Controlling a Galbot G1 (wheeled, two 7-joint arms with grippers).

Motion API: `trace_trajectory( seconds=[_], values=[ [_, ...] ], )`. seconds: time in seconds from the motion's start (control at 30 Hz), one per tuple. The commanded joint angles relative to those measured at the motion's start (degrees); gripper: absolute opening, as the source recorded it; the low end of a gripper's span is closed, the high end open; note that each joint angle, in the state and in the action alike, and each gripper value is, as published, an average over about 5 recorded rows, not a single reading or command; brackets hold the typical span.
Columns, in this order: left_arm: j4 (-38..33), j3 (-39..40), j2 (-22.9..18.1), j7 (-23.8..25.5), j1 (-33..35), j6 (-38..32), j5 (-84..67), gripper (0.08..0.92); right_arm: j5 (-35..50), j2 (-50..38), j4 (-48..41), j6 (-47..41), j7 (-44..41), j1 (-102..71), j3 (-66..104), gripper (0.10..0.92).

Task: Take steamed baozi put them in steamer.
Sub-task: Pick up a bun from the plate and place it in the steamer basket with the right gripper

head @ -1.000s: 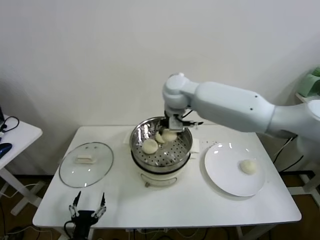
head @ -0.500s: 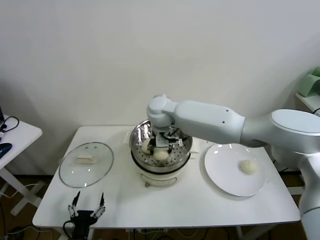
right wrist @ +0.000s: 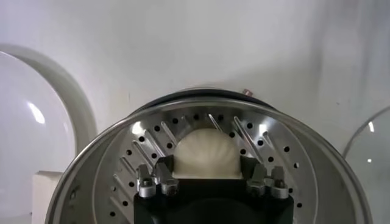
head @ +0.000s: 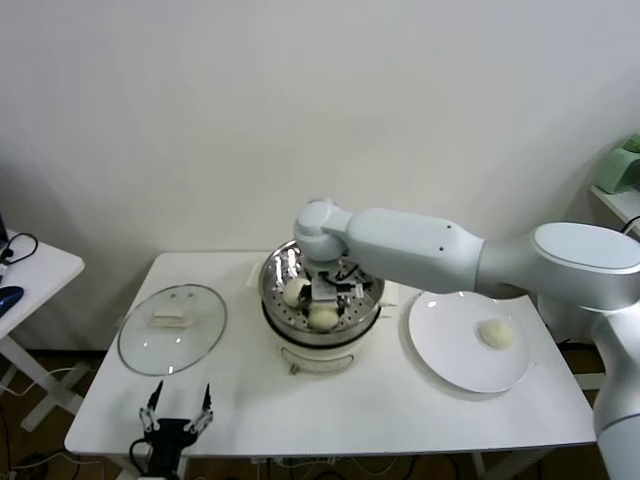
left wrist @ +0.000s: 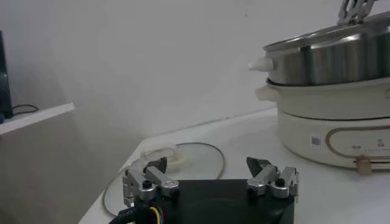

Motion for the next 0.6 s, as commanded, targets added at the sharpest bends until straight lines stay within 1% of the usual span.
trace_trajectory(
  seconds=[0.03, 0.3, 0.5, 0.6],
  values=[
    [-0.23, -0.12, 0.28, -0.01, -0.40, 0.29, -0.01, 0.823, 0.80, 0.22, -0.70, -0.22, 0.14, -0.45, -0.37, 0.696],
    [-0.17, -0.12, 0.09, -0.05, -0.62, 0.30, 0.00, 0.823, 1.51, 0.15, -1.38, -0.10, 0.97, -0.33, -0.71, 0.717],
    [-0.13, -0.22, 0.13, -0.08, -0.69, 0.30, -0.06, 0.823, 1.35, -0.10, -0.87, 0.36, 1.24, -0.13, -0.24, 0.805],
    [-0.12, -0.14, 0.07, -0.09, -0.75, 0.32, -0.04, 0.823, 1.32, -0.26, -0.55, 0.84, 1.09, 0.18, 0.21, 0.820]
  ],
)
